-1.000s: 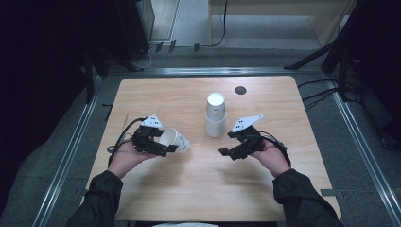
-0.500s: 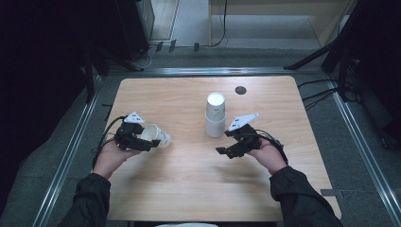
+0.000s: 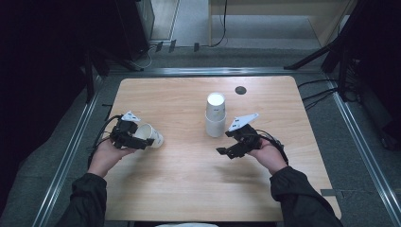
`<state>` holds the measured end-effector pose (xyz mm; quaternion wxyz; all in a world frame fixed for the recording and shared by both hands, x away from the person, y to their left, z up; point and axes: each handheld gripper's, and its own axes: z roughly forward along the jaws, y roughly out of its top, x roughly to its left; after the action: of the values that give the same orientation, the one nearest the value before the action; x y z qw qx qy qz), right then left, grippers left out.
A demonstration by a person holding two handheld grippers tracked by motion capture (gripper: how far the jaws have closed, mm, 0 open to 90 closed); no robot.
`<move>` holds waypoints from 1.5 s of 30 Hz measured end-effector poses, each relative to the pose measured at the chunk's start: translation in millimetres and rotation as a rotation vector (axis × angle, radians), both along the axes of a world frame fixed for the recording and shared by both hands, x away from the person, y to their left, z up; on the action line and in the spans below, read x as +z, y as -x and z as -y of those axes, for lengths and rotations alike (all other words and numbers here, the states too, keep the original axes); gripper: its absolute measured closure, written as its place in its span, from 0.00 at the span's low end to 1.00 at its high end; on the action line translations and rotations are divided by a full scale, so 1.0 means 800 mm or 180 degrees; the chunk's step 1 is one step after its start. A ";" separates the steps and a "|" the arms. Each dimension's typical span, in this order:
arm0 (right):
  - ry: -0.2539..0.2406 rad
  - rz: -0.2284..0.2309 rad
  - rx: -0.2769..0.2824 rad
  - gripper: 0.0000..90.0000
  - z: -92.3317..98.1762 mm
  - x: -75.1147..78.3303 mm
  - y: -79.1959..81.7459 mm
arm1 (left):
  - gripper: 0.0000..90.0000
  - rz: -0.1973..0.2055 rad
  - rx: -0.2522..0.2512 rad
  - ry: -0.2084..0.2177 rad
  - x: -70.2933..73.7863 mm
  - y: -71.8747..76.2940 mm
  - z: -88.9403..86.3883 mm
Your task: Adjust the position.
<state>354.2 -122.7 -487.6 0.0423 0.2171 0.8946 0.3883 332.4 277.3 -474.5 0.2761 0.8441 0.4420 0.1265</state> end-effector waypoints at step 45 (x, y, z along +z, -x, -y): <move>0.0070 0.0018 0.0029 0.26 -0.001 -0.002 0.001 | 0.23 -0.0103 0.0338 -0.0229 -0.004 -0.008 -0.024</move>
<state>353.6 -121.9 -489.5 0.0454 0.2115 0.8996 0.3793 339.1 296.5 -477.5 0.2312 0.8308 0.4857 0.1431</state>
